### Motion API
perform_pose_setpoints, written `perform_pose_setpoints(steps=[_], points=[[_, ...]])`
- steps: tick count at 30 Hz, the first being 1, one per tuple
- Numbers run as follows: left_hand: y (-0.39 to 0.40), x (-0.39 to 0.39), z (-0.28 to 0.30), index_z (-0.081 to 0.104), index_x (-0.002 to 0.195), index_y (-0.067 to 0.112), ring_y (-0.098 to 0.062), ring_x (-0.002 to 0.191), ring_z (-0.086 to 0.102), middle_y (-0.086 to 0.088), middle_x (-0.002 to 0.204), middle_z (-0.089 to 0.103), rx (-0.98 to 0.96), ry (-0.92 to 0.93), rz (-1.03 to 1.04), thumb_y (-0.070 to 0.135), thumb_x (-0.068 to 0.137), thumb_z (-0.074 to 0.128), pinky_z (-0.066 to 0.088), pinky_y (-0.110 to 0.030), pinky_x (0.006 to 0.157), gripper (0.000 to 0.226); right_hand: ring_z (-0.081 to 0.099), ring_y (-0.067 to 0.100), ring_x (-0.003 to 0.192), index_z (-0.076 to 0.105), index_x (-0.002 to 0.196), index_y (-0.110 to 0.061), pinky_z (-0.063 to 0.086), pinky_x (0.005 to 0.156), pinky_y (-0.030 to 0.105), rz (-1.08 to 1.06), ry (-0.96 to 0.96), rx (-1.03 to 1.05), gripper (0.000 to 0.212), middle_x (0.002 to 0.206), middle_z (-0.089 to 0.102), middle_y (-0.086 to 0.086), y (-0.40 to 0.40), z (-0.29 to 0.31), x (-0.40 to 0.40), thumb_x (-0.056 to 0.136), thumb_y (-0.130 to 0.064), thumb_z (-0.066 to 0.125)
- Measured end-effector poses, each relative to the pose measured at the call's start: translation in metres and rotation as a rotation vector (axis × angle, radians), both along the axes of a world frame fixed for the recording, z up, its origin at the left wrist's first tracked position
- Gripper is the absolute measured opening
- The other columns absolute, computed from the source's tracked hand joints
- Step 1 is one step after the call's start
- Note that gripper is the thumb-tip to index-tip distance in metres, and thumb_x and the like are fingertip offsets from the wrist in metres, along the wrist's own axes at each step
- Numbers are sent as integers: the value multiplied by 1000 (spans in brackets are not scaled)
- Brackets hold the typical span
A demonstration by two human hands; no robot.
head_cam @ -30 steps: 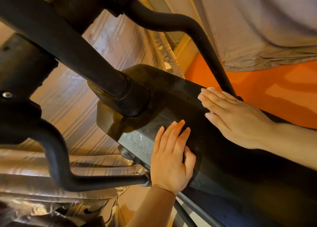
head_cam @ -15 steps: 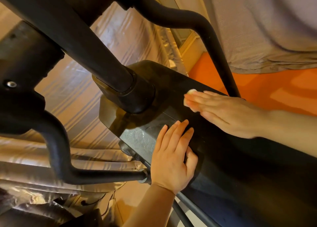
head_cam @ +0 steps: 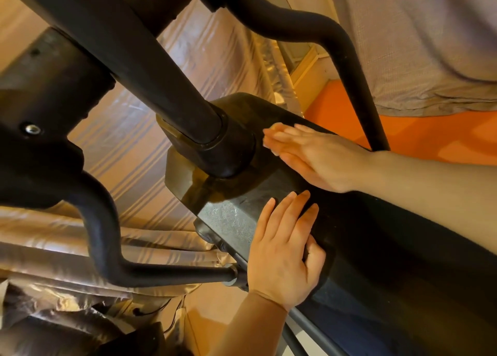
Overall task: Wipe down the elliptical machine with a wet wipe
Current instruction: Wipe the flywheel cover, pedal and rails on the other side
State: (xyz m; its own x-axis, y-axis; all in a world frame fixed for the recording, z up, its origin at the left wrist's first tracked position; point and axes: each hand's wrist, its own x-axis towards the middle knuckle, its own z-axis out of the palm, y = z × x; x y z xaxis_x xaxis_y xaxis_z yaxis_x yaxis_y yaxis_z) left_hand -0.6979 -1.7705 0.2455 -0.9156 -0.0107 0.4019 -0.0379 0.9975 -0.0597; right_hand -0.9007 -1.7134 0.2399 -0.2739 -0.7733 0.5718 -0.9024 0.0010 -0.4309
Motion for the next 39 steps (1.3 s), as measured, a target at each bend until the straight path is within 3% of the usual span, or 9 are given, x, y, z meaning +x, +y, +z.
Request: perform_pose_setpoints(steps=[3,8,11,13,19,25,28,34,39], points=[[-1,0,1,64,128,13,-17,141,41,-2,142,55,2,2,3,23,88,48,23,-42,121,44,27,23,145,39,149,-14,23,118,46,3,25,113,52,155,35,3,-37,10,-2,104,-32,17],[1,0,1,64,129,13,-17,141,41,-3,142,56,-7,-13,18,23,89,46,23,-42,121,45,16,15,149,31,151,-15,5,118,24,-112,-34,39,54,160,25,1,-26,13,11,101,-32,18],[1,0,2,64,128,12,-19,140,41,-4,141,56,-8,-17,19,24,90,44,25,-44,120,45,15,15,149,32,151,-16,0,115,19,-196,-118,-7,48,159,26,3,-13,14,20,104,-25,24],[0,-1,3,64,128,11,-21,140,42,-5,142,55,-10,-15,8,23,90,45,26,-45,119,45,11,15,150,28,152,-15,-2,116,20,-283,-151,26,51,161,21,4,7,4,22,103,-20,15],[1,0,4,63,129,11,-22,140,41,-6,143,54,-2,-35,16,24,91,43,23,-43,121,45,1,5,149,19,154,-19,7,121,28,-261,-83,189,56,162,10,-5,104,-47,59,102,-37,9],[0,0,3,62,130,11,-21,139,42,-6,144,53,-16,-38,31,23,92,43,23,-43,121,45,17,15,149,26,153,-15,14,121,34,-256,-70,173,50,161,21,0,156,-80,96,108,-31,15],[1,-2,4,62,130,10,-23,139,43,-7,143,53,-19,-44,22,23,92,43,25,-46,120,44,23,17,148,36,148,-11,27,118,43,-380,-143,66,47,158,28,3,152,-73,120,105,-28,28],[0,0,5,62,129,8,-25,137,43,-9,142,54,-30,-48,1,22,90,43,25,-47,120,45,10,16,150,30,152,-11,15,121,37,-498,-201,73,51,161,21,5,88,-52,144,106,-33,23],[-2,-1,4,62,128,6,-26,138,43,-10,142,54,-52,-51,-7,22,90,43,23,-46,120,45,17,13,149,33,151,-12,22,120,38,-598,-270,39,47,159,25,3,120,-66,137,105,-26,33]])
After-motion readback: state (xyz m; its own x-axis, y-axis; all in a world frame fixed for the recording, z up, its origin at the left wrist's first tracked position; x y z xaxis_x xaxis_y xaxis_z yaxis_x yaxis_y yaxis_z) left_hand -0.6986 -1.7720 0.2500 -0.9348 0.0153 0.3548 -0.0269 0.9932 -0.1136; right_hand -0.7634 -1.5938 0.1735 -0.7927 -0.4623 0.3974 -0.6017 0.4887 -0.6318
